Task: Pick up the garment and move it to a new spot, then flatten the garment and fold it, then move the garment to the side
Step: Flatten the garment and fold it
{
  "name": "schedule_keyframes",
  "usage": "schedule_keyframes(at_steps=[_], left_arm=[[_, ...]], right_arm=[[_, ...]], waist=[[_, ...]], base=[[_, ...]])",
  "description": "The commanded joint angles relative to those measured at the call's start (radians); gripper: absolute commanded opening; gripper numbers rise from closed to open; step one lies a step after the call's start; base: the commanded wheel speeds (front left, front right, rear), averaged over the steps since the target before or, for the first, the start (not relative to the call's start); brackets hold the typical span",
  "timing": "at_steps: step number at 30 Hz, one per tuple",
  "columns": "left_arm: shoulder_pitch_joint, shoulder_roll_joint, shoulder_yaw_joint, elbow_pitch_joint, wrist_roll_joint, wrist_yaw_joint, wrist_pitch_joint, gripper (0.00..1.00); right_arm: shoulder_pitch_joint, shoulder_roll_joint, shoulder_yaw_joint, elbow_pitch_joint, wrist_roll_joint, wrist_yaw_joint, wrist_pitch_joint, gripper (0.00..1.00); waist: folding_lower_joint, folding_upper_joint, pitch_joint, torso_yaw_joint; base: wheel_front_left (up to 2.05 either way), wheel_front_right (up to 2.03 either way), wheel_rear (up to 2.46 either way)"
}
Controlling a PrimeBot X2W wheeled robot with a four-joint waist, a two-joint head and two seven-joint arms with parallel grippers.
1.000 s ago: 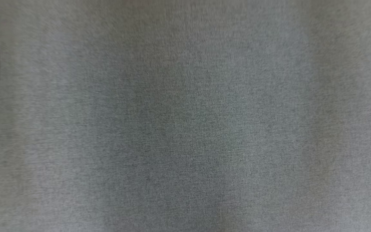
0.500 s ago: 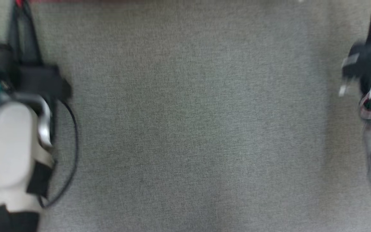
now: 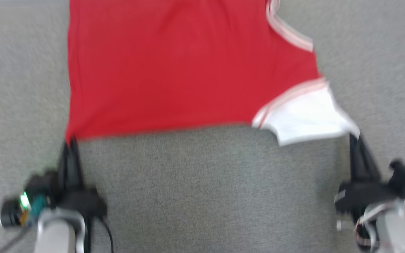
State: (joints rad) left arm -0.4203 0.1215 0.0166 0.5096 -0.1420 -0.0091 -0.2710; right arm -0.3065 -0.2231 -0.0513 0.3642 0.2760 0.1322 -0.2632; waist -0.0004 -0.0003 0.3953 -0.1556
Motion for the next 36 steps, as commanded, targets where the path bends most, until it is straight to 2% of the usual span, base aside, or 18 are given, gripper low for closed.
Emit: schedule_keyframes(at_steps=[1,9,18,28,36], left_arm=[[0.117,-0.017,0.019,0.041,0.0,-0.006,0.012,0.0],[0.339,-0.058,0.053,0.043,0.018,-0.029,0.01,0.0],[0.489,-0.069,0.066,0.044,-0.007,-0.043,0.007,0.0],[0.562,-0.068,0.041,0.03,-0.072,-0.02,0.007,0.0],[0.495,-0.069,-0.001,-0.04,-0.054,-0.032,0.005,0.0]], right_arm=[[0.065,0.006,-0.004,0.01,-0.005,-0.003,-0.002,0.0],[0.281,0.024,-0.004,0.058,-0.03,-0.003,-0.002,0.0],[0.422,0.04,-0.001,0.071,-0.038,-0.003,-0.002,0.0],[0.53,0.049,-0.021,0.06,-0.043,-0.003,-0.002,0.0],[0.49,0.056,-0.027,-0.035,-0.055,-0.003,-0.002,0.0]], waist=[[0.0004,0.0003,-0.159,-0.01],[0.0004,0.0003,-0.35,-0.007],[0.0004,0.0003,-0.441,0.012],[0.0004,0.0003,-0.454,0.033],[0.0004,0.0003,-0.402,0.052]], base=[[0.0,0.0,0.0],[0.0,0.0,0.0],[0.0,0.0,0.0],[0.0,0.0,0.0],[0.0,0.0,0.0]])
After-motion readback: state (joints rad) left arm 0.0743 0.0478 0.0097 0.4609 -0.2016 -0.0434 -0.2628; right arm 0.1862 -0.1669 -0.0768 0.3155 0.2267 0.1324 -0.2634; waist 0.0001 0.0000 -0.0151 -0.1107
